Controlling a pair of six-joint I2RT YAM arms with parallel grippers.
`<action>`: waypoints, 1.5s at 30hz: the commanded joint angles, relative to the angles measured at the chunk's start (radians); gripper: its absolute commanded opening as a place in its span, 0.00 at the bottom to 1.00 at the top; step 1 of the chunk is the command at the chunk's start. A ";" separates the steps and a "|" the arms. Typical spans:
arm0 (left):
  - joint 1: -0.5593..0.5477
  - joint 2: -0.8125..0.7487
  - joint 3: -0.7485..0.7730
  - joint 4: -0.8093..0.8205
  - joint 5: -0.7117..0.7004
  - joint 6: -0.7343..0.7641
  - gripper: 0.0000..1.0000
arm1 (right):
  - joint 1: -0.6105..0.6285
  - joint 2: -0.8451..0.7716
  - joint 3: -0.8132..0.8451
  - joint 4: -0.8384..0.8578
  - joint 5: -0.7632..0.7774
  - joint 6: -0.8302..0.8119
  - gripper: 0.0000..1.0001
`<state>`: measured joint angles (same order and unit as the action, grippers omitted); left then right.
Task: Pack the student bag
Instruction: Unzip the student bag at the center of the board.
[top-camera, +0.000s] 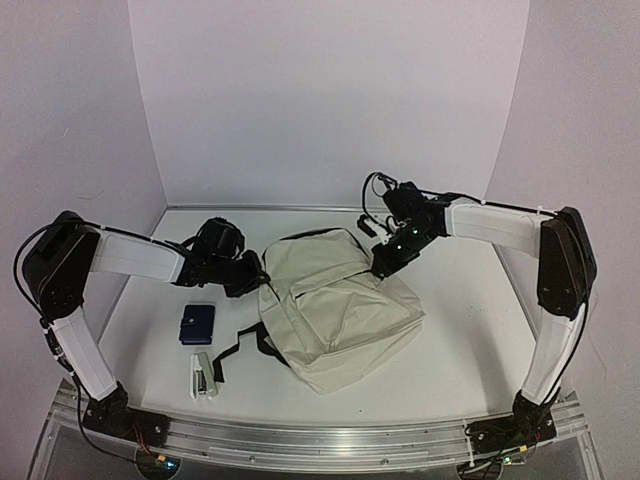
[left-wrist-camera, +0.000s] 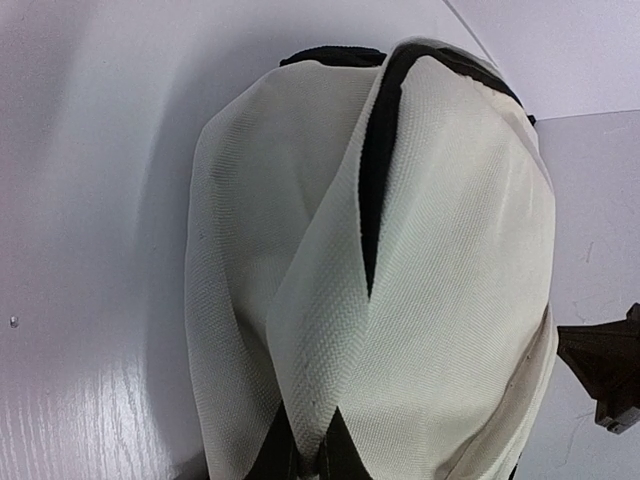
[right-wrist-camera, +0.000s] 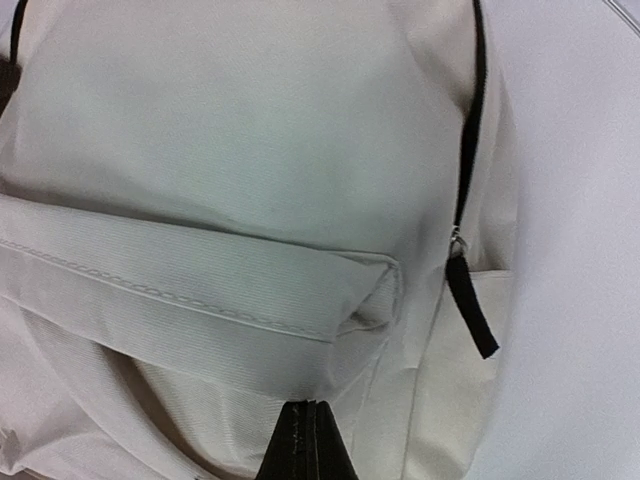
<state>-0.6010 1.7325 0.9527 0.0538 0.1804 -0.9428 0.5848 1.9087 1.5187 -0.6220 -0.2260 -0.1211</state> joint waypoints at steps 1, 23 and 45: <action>0.022 -0.052 -0.023 -0.009 -0.044 -0.002 0.00 | -0.083 0.008 0.012 -0.023 0.073 -0.069 0.00; -0.057 -0.053 -0.087 0.027 -0.056 -0.035 0.00 | -0.164 -0.025 0.149 -0.160 -0.430 -0.056 0.67; -0.034 -0.092 -0.086 -0.011 -0.071 -0.004 0.00 | -0.145 0.190 0.276 -0.297 -0.424 -0.197 0.43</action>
<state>-0.6450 1.6821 0.8558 0.0791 0.1173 -0.9661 0.4314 2.0953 1.7554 -0.8889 -0.6779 -0.2881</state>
